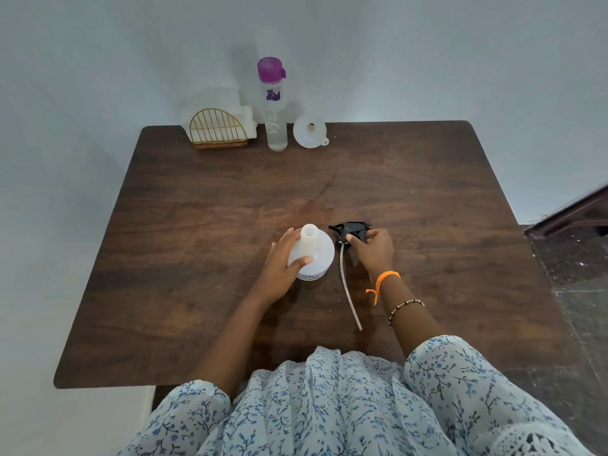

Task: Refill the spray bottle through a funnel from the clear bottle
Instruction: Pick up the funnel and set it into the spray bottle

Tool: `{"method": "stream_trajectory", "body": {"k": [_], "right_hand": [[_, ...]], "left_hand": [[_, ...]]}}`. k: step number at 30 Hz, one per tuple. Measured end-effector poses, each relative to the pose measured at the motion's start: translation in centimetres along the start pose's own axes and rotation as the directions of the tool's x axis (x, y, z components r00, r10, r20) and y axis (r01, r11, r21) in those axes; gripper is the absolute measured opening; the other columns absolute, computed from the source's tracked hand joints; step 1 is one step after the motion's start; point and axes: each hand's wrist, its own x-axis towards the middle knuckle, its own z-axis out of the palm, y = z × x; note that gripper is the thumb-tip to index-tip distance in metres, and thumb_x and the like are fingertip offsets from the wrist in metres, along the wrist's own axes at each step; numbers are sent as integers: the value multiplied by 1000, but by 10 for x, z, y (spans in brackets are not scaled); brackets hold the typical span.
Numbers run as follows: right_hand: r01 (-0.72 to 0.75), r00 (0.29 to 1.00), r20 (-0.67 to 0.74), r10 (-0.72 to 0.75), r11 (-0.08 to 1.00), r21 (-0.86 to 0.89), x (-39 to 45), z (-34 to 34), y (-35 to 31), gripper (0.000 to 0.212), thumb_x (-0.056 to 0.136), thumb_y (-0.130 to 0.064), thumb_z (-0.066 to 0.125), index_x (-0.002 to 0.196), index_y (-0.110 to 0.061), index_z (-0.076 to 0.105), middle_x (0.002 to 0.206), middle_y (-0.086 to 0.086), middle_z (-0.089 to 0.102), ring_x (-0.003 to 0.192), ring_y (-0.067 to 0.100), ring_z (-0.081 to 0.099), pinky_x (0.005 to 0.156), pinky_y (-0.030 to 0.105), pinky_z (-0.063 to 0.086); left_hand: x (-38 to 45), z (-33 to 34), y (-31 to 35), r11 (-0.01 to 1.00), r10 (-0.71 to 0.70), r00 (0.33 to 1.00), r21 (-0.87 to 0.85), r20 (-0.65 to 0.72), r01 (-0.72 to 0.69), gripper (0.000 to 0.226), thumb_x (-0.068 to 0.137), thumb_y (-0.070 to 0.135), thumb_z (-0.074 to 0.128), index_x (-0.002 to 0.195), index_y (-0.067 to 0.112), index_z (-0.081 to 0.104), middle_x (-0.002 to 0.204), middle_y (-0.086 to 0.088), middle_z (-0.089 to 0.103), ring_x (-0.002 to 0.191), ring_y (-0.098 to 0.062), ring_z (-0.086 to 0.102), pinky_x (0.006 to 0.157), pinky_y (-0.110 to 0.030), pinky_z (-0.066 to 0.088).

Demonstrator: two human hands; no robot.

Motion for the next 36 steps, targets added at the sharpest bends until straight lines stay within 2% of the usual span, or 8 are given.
{"method": "stream_trajectory", "body": {"k": [4, 7, 10, 13, 17, 21, 30, 36], "right_hand": [[20, 1000, -11, -20, 999, 36, -2, -2, -7, 41, 79, -34, 70, 106, -10, 52, 111, 12, 57, 108, 31, 51, 95, 48, 43], [57, 998, -12, -56, 997, 51, -3, -2, -15, 33, 83, -31, 67, 106, -11, 54, 103, 7, 57, 106, 28, 49, 94, 44, 43], [76, 995, 49, -83, 987, 140, -2, -1, -25, 22, 86, -23, 64, 102, -10, 57, 95, 4, 56, 96, 22, 55, 83, 32, 45], [89, 986, 117, -117, 972, 217, 1, 1, -39, 10, 88, -18, 61, 94, -11, 60, 91, 3, 60, 87, 16, 55, 76, 28, 45], [110, 969, 189, -161, 961, 253, 19, 8, -64, 10, 88, -15, 58, 80, -19, 61, 81, -2, 61, 80, 15, 55, 71, 28, 46], [195, 952, 195, -238, 957, 215, 43, 16, -96, 10, 87, -11, 59, 79, -16, 61, 76, -3, 61, 79, 15, 56, 74, 28, 46], [381, 903, 207, -377, 924, 23, 117, 38, -144, 29, 91, 0, 46, 118, -4, 57, 127, 12, 43, 112, 21, 50, 94, 15, 32], [431, 868, 292, -402, 902, -40, 162, 59, -157, 38, 90, 4, 46, 128, 1, 50, 150, 16, 22, 135, 24, 33, 105, 18, 23]], "left_hand": [[4, -6, 0, 997, -42, 999, -63, 14, 43, 55, 86, 21, 63, 136, 24, 41, 152, 0, 30, 141, -19, 23, 117, -44, 19], [4, -10, 10, 981, -43, 999, -188, 0, 42, 53, 83, 3, 59, 129, 28, 47, 143, 4, 39, 138, -16, 29, 109, -29, 27], [5, -16, 24, 917, -26, 999, -399, -35, 10, 50, 70, 8, 48, 114, 30, 59, 130, 8, 53, 122, -5, 46, 96, -16, 38], [14, -21, 35, 897, -84, 989, -442, -120, 23, 39, 86, 5, 46, 118, 20, 61, 124, 10, 56, 109, 8, 50, 81, -5, 39], [40, -29, 46, 910, -175, 962, -407, -208, 77, 29, 93, 6, 45, 111, 24, 60, 113, 7, 62, 110, -10, 55, 88, -18, 42], [69, -37, 56, 899, -222, 961, -416, -167, 135, 28, 93, 6, 45, 113, 19, 60, 110, 3, 63, 104, -12, 58, 84, -19, 44], [137, -41, 63, 885, -271, 953, -424, -136, 191, 25, 96, 13, 43, 112, 21, 60, 105, 5, 64, 94, -9, 61, 79, -18, 43], [163, -36, 62, 881, -305, 948, -406, -94, 244, 23, 96, 13, 44, 109, 23, 61, 104, 4, 65, 93, -10, 62, 82, -18, 43]]}}
